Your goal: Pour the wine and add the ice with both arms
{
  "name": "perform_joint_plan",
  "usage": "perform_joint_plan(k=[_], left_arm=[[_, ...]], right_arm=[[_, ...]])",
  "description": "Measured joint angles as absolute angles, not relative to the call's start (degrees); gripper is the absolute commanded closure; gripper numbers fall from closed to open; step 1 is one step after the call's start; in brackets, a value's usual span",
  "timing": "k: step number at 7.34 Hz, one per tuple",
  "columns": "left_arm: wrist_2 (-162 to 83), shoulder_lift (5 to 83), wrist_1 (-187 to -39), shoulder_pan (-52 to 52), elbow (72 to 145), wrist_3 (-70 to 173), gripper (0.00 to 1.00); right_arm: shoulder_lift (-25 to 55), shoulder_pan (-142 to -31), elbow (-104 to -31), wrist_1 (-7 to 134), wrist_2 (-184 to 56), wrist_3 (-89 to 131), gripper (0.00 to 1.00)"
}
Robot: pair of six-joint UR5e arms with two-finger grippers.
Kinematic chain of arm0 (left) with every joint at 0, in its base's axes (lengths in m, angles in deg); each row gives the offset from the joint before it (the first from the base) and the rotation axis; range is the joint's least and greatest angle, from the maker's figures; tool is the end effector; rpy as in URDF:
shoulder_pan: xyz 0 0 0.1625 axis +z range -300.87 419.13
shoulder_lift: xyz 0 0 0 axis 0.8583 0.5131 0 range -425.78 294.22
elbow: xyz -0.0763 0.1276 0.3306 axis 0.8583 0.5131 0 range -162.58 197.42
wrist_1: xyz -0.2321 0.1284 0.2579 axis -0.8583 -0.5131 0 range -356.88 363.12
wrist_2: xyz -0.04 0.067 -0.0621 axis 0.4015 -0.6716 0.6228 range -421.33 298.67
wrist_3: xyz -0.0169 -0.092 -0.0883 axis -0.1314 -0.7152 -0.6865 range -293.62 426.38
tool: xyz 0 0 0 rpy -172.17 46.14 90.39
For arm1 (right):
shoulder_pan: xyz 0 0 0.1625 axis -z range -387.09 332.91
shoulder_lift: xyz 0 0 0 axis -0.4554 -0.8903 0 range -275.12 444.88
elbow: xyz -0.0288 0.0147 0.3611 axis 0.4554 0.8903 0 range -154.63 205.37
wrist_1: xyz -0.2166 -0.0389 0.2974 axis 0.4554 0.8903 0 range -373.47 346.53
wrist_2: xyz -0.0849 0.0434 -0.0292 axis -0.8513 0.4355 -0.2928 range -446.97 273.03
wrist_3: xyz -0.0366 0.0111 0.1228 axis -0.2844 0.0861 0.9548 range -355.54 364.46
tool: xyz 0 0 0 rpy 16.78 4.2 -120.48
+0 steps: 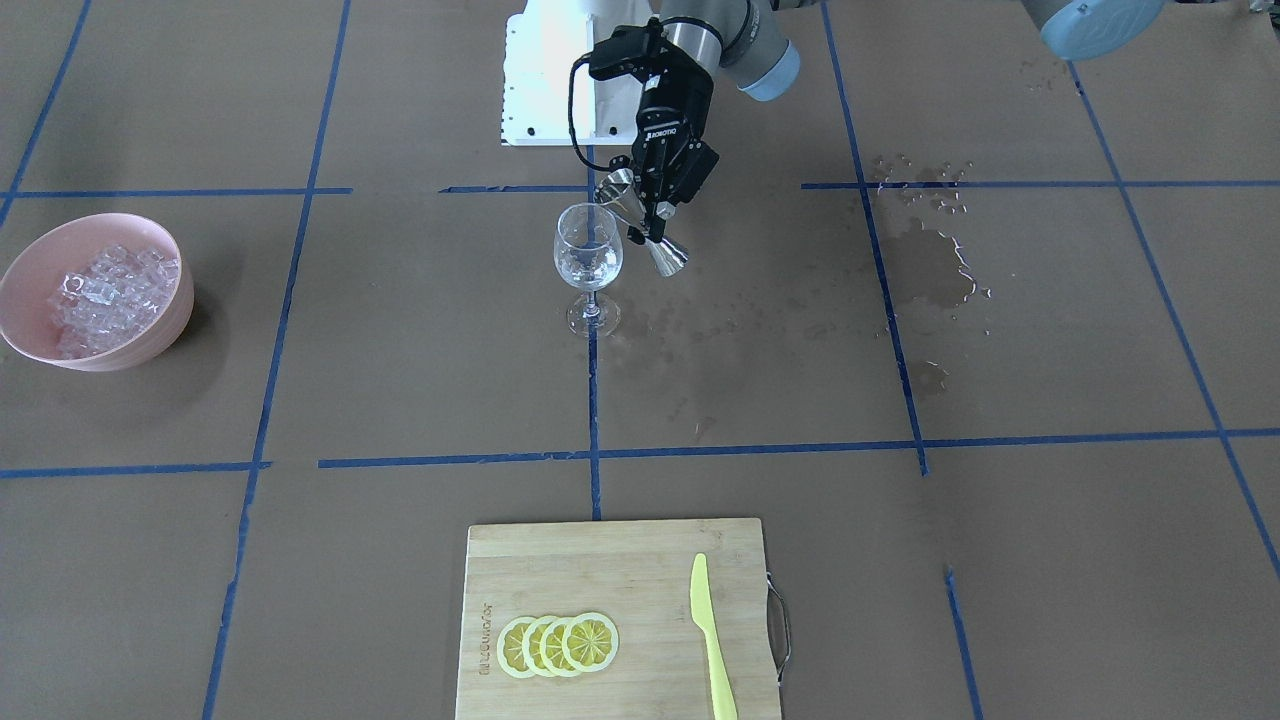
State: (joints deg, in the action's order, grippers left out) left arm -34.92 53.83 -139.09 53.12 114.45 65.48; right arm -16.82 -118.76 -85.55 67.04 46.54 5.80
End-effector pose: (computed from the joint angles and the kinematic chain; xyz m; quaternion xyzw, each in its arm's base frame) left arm 0.4864 -0.3011 0.1731 0.6929 0.1239 0.1265 0.6989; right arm 0.0562 -0.3901 0.5185 0.1520 -0.3652 -0.0362 0.9177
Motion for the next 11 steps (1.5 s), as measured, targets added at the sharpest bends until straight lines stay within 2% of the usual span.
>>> perform_joint_plan(k=[11], left_arm=[[-39.2, 54.2, -138.0, 52.5, 114.6, 92.6, 1.00]], right_arm=[[-17.5, -118.8, -85.6, 67.0, 46.5, 5.8, 0.00]])
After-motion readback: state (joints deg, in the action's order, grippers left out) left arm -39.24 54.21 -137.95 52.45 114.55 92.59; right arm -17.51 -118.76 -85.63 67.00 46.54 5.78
